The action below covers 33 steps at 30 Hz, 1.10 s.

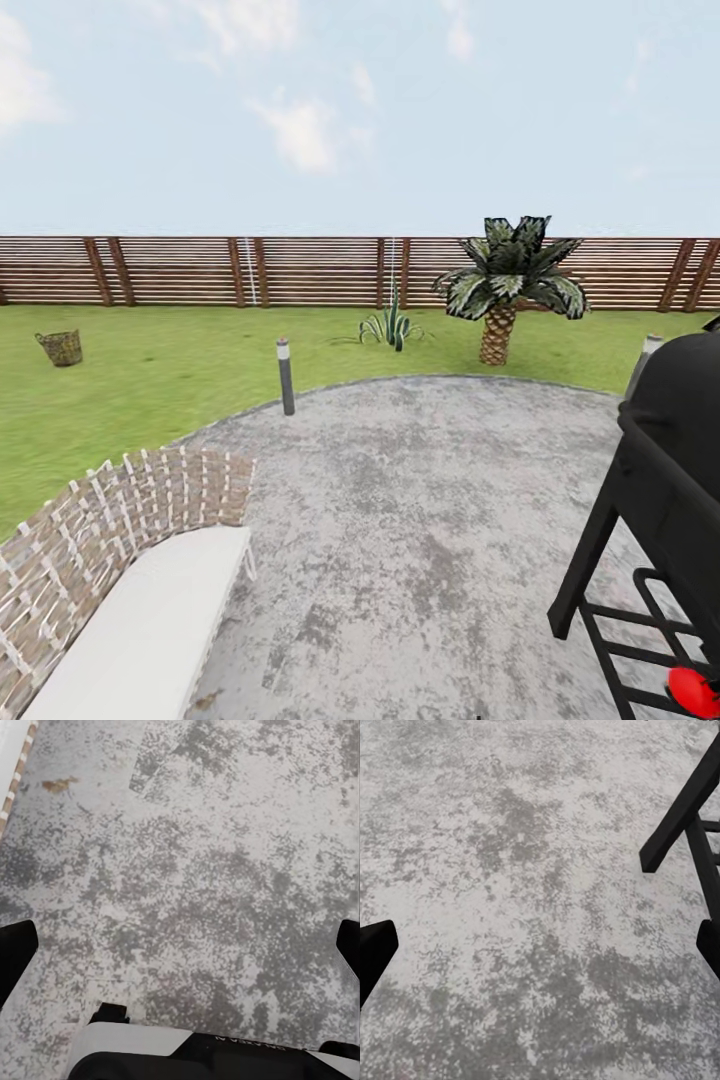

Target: Take the three Easter eggs out of the wicker basket on the lawn in the garden, then place them on the lawn next to a single tree (choose any tree) so that all three eggs are next to the same tree and none are left in the basket.

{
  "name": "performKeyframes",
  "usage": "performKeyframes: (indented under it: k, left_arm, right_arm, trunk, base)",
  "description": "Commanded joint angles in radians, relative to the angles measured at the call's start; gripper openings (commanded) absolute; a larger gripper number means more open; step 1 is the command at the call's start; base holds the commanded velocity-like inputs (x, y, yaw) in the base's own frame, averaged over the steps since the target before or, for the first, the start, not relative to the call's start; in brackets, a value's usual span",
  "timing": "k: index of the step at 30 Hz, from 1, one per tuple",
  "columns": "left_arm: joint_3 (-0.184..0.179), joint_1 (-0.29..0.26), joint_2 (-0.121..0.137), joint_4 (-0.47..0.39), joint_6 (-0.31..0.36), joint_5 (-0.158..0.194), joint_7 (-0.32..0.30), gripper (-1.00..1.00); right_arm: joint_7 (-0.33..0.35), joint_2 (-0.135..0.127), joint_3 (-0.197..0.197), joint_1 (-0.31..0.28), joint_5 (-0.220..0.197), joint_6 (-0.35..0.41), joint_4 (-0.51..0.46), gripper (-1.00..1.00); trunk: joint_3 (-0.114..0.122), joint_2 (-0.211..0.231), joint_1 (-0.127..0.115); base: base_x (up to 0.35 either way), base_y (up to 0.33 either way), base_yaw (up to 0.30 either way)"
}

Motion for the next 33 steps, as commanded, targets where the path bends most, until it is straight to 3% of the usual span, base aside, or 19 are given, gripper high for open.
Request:
performKeyframes:
  k: [1, 17, 33]
  left_arm:
    - [0.000, 0.000, 0.000, 0.001, -0.003, 0.005, 0.001, 1.00]
    - [0.000, 0.000, 0.000, 0.001, -0.005, 0.005, 0.000, 1.00]
    - [0.000, 0.000, 0.000, 0.001, -0.048, 0.007, 0.001, 1.00]
  right_arm:
    - [-0.004, 0.000, 0.001, 0.000, 0.000, -0.003, 0.001, 1.00]
    - [-0.004, -0.001, -0.001, 0.000, -0.004, -0.002, 0.000, 1.00]
    - [-0.004, -0.001, -0.001, 0.000, -0.002, -0.003, -0.001, 1.00]
  trunk:
    - [0.000, -0.001, 0.001]
    - [0.000, -0.001, 0.001]
    - [0.000, -0.001, 0.001]
  base:
    - [0.331, 0.000, 0.000]
    - [0.331, 0.000, 0.000]
    - [0.331, 0.000, 0.000]
